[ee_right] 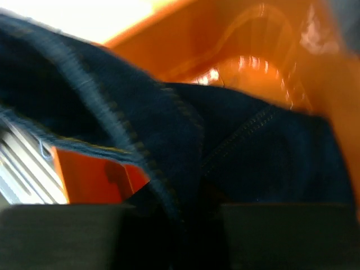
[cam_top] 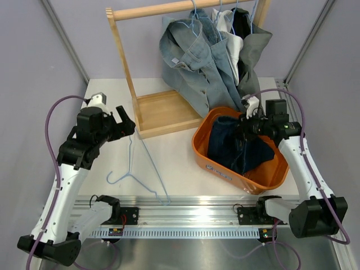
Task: Remove the skirt from the hanger
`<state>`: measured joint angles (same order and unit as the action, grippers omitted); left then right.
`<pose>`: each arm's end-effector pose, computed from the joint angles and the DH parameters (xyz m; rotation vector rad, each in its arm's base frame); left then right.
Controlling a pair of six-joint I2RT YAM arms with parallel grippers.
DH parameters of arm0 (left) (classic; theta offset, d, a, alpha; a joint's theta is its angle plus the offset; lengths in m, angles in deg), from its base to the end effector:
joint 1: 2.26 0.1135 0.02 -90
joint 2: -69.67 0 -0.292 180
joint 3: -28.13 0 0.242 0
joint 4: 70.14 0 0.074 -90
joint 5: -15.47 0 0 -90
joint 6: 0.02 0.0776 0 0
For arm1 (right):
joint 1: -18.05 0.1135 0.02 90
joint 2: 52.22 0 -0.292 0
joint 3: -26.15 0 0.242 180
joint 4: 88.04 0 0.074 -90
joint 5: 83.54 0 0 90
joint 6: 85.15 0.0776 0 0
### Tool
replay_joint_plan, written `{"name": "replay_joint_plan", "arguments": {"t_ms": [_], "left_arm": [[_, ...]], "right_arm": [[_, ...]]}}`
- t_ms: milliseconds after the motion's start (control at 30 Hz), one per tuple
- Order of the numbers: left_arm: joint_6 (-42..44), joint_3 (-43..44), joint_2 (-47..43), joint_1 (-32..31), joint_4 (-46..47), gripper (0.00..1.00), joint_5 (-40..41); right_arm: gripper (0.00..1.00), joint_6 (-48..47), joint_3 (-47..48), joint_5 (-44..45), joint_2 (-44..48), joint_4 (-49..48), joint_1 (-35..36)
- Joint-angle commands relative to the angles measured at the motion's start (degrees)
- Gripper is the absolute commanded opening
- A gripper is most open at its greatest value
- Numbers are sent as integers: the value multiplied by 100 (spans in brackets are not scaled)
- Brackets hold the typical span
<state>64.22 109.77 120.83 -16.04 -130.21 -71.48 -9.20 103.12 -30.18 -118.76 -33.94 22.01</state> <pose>0.1730 -0.0382 0.3889 -0.2523 2.0918 -0.3620 0.2365 0.0628 0.3311 -0.6553 2.1343 0.6459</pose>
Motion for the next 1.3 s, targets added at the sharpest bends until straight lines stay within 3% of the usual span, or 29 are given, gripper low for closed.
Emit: {"name": "replay_joint_plan", "arguments": {"t_ms": [0,67,100,167,267,400,600,867,1267], "left_arm": [[-271,-224,113,103,-209,97,196],[-281,-347,358,191,-376,94,135],[-281,-374,482,218,-438,92,126],[-237,-435,850,305,-675,87,100],[-149,-532,1176,332,-676,85,100],[-105,-655,1860,341,-457,82,-58],[-140,-647,2697,332,-324,77,-50],[-114,-752,3259,341,-149,75,310],[-52,-690,4543,358,115,51,635]], "right_arm": [[32,-826,40,710,-103,313,43],[50,-1038,119,1008,-402,682,17],[69,-1274,216,1045,-429,762,8],[88,-1643,513,1010,-360,1051,-97],[100,-2005,997,782,-202,1324,-273],[99,-2567,2260,562,-394,1957,-633],[99,-2954,3116,-228,-535,2625,-713],[98,-3158,2942,-2732,-122,3013,-696],[96,-2288,2247,-3094,-87,2108,16]]}}
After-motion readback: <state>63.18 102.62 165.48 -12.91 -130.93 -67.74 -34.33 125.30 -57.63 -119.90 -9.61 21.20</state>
